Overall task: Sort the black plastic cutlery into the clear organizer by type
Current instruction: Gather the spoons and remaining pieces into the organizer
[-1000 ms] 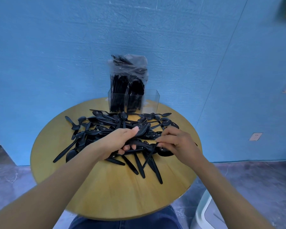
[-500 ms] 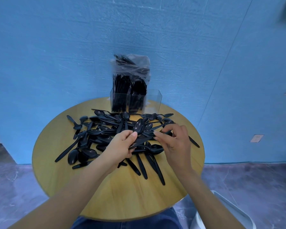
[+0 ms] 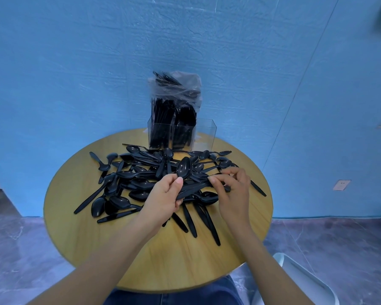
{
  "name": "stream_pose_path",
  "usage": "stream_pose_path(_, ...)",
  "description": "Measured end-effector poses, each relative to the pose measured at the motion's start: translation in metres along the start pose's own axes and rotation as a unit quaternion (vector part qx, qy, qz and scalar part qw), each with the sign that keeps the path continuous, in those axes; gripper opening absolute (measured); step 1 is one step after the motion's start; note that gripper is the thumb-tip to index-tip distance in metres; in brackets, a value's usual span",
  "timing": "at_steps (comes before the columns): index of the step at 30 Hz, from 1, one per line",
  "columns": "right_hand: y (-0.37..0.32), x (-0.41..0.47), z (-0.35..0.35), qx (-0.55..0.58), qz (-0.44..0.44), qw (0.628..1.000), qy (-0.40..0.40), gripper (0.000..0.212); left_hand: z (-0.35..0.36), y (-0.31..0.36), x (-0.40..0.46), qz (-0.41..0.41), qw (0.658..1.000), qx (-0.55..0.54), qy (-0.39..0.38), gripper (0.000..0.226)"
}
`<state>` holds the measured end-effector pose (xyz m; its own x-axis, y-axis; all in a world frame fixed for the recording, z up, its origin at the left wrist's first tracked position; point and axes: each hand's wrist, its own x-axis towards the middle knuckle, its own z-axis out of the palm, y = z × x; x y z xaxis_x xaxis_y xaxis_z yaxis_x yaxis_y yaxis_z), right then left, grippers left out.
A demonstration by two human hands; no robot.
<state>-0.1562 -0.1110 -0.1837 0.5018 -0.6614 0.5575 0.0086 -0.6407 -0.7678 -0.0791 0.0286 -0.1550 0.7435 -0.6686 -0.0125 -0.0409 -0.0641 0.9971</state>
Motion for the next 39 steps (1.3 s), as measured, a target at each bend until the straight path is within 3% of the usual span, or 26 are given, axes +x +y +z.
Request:
stream_pose_path(6,-0.009,0.007,0.001,0.06,0.194,0.979,0.008,0.029,0.004,0.001,-0.002,0.009,1.0,0.023,0.008,0.02)
stream_pose_path(9,-0.004,0.01,0.0,0.131,0.278,0.951,-0.024,0.014,0.004,0.001,-0.002,0.005,0.999,0.045,0.011,0.021)
stream_pose_path(12,-0.003,0.011,-0.009,0.117,0.241,0.962,-0.043,0.014,0.003,0.002,0.0,-0.019,0.999,0.037,0.001,0.022)
stream_pose_path(19,-0.022,0.022,-0.024,0.072,0.052,0.993,-0.076,0.022,-0.003,0.005,0.006,-0.074,0.995,0.047,-0.044,0.026)
stream_pose_path(29,-0.036,0.032,-0.035,0.056,-0.027,0.986,-0.153,0.028,-0.003,0.013,0.008,-0.033,0.99,0.103,-0.089,0.025)
stream_pose_path(33,-0.036,0.025,-0.024,0.062,-0.026,0.991,-0.119,0.034,0.007,0.015,0.004,-0.022,0.989,0.081,-0.125,0.027)
stream_pose_path(39,-0.035,0.015,-0.009,0.053,-0.033,0.998,-0.017,0.022,0.014,0.01,-0.004,0.013,0.991,0.054,-0.122,0.025)
